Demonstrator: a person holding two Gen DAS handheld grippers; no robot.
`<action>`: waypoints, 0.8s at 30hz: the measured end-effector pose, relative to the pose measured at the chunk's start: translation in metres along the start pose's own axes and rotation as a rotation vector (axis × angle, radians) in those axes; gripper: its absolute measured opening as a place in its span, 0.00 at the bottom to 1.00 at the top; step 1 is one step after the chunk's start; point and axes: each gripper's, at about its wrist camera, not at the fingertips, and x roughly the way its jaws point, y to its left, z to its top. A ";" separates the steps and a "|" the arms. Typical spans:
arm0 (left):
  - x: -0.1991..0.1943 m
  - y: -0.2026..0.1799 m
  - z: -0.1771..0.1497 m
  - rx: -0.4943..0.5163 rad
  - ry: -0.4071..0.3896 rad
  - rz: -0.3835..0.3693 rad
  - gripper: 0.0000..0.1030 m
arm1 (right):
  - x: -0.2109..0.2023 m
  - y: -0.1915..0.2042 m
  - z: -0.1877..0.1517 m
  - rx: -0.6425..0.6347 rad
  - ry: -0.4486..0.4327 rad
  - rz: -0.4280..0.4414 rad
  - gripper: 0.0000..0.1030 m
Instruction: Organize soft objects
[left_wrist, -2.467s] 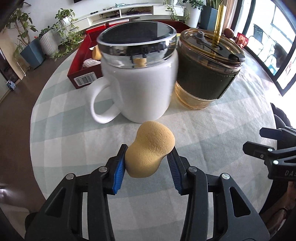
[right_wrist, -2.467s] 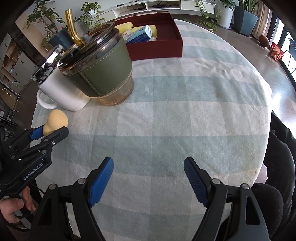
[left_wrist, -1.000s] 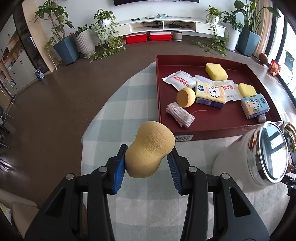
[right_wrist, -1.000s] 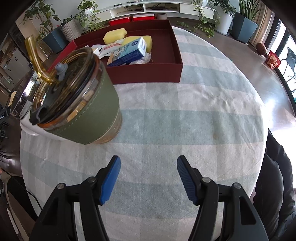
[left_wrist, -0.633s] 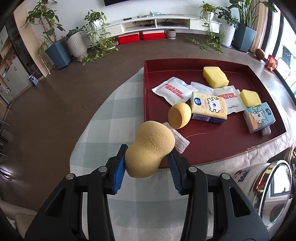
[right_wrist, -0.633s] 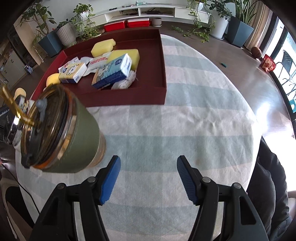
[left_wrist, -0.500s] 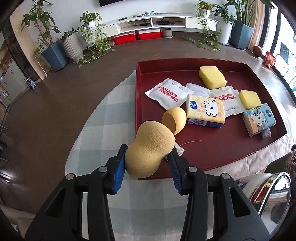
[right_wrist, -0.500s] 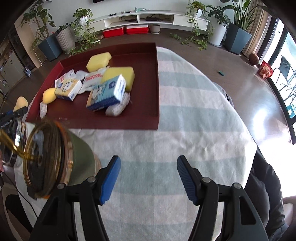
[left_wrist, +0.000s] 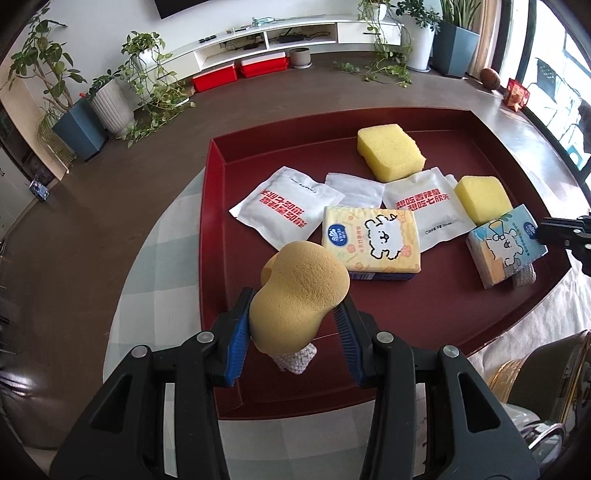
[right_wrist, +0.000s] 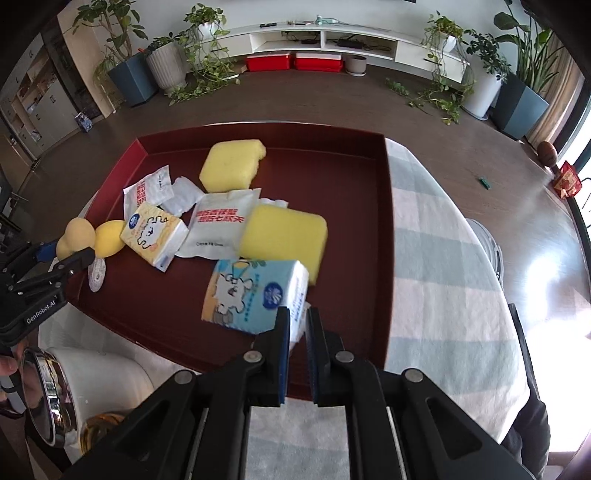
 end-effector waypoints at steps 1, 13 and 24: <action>0.002 -0.002 0.001 0.004 0.007 -0.007 0.40 | 0.003 0.002 0.002 0.001 0.007 0.007 0.10; 0.008 -0.012 0.003 0.007 0.023 -0.042 0.48 | 0.009 0.000 0.000 0.019 0.011 0.025 0.10; -0.007 -0.007 0.005 -0.030 -0.015 -0.028 0.74 | 0.005 0.002 -0.002 0.025 0.009 0.019 0.10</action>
